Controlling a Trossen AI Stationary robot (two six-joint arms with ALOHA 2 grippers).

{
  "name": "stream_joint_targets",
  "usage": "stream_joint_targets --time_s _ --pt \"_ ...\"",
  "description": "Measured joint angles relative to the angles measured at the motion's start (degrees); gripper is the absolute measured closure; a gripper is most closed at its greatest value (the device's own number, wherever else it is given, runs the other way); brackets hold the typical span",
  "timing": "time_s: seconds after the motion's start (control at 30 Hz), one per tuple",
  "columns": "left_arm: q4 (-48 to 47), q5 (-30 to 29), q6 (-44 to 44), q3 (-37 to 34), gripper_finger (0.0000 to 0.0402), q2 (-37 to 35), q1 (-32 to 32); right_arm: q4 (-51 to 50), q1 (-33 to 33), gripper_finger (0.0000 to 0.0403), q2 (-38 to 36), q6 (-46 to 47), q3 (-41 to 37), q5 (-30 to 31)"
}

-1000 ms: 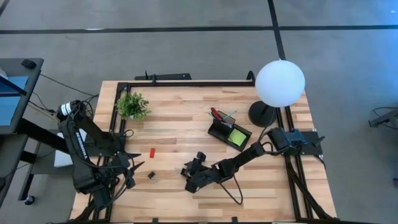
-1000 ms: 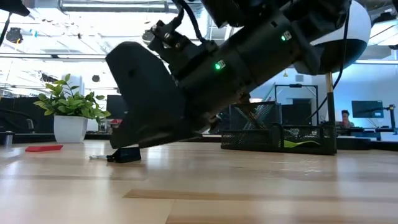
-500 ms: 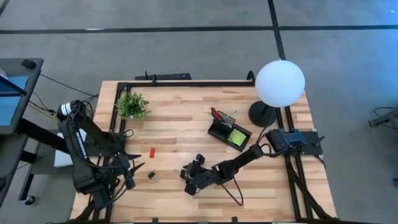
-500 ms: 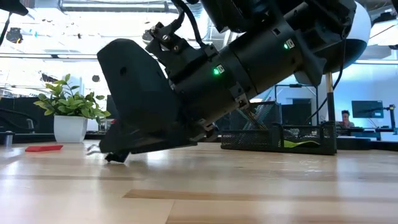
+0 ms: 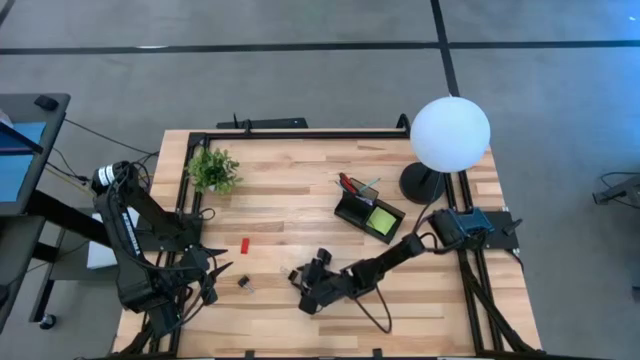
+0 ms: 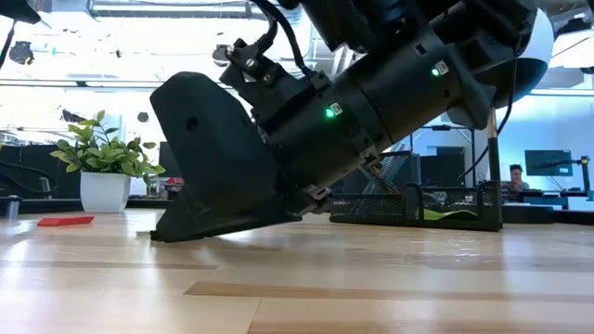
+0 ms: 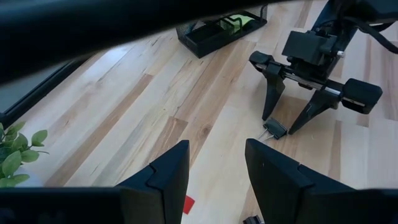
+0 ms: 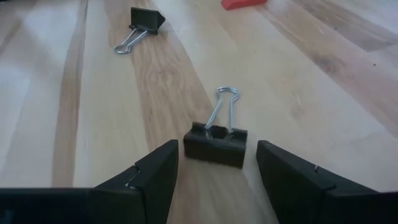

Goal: Pick and place office supplies into organizer
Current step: Put the right black binder clip into the desk organizer

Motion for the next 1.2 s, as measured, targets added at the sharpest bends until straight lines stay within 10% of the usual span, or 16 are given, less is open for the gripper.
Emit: stream_joint_targets --time_s 1.2 --pt "0.91 0.04 0.74 0.00 0.0248 0.00 0.02 1.93 -0.49 0.0188 0.02 4.44 -0.09 3.12"
